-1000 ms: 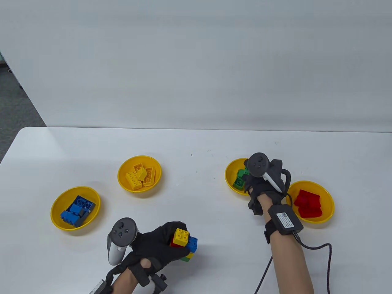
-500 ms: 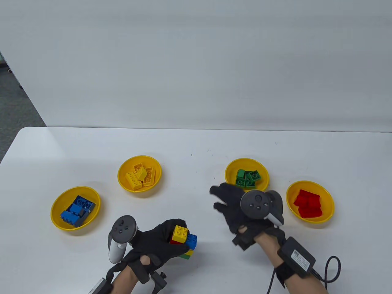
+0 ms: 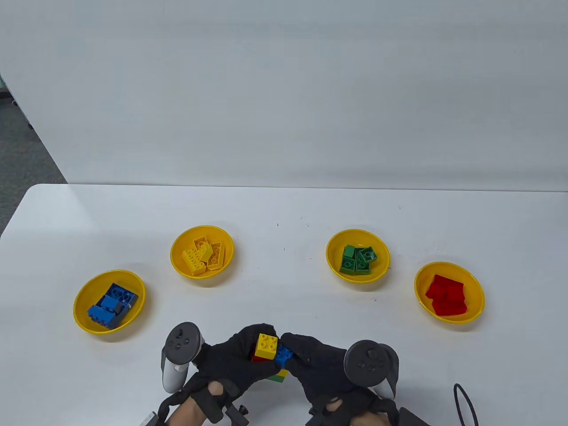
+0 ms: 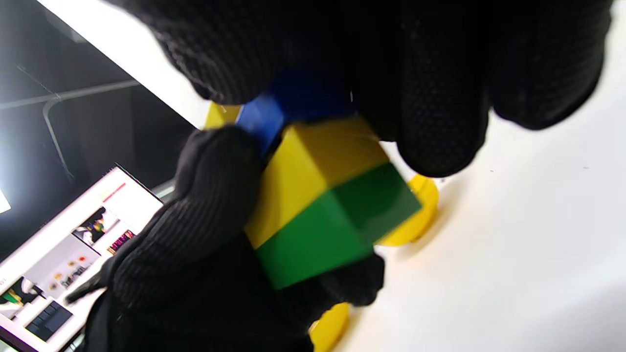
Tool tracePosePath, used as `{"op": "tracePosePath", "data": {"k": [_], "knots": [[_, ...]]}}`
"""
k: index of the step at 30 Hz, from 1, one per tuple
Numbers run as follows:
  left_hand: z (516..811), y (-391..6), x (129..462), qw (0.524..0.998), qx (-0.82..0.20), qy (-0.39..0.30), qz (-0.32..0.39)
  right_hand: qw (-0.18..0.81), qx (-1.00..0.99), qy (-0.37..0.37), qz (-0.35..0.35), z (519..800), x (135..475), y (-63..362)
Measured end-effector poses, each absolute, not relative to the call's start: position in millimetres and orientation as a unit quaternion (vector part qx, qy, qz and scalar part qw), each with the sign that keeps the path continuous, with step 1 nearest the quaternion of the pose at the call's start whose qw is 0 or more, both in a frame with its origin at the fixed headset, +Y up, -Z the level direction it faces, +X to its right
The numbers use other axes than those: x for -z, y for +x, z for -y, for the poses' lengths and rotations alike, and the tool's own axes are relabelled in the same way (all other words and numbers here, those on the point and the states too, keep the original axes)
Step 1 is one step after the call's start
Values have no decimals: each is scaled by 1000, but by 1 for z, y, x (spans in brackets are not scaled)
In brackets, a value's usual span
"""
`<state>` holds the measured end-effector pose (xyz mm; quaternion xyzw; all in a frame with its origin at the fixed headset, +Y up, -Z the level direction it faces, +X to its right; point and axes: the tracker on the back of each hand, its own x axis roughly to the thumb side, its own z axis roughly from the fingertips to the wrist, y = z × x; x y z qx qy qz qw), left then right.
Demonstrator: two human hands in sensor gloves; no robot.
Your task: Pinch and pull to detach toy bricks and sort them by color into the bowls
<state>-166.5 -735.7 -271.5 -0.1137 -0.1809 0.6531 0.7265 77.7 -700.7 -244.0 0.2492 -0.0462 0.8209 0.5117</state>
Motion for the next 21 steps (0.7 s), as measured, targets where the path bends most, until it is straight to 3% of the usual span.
{"op": "tracePosePath", "data": {"k": [2, 12, 14, 19, 21], "knots": [[736, -164, 269, 690, -698, -111, 155, 482, -834, 266, 37, 704, 239, 73], [739, -154, 263, 678, -713, -110, 141, 484, -822, 268, 135, 697, 243, 76], [736, -153, 265, 685, -699, -132, 156, 490, -819, 266, 136, 699, 245, 79], [725, -166, 271, 761, -599, -150, 200, 499, -814, 266, 136, 695, 248, 84], [726, -175, 273, 748, -623, -127, 191, 478, -819, 278, 153, 692, 246, 84]]}}
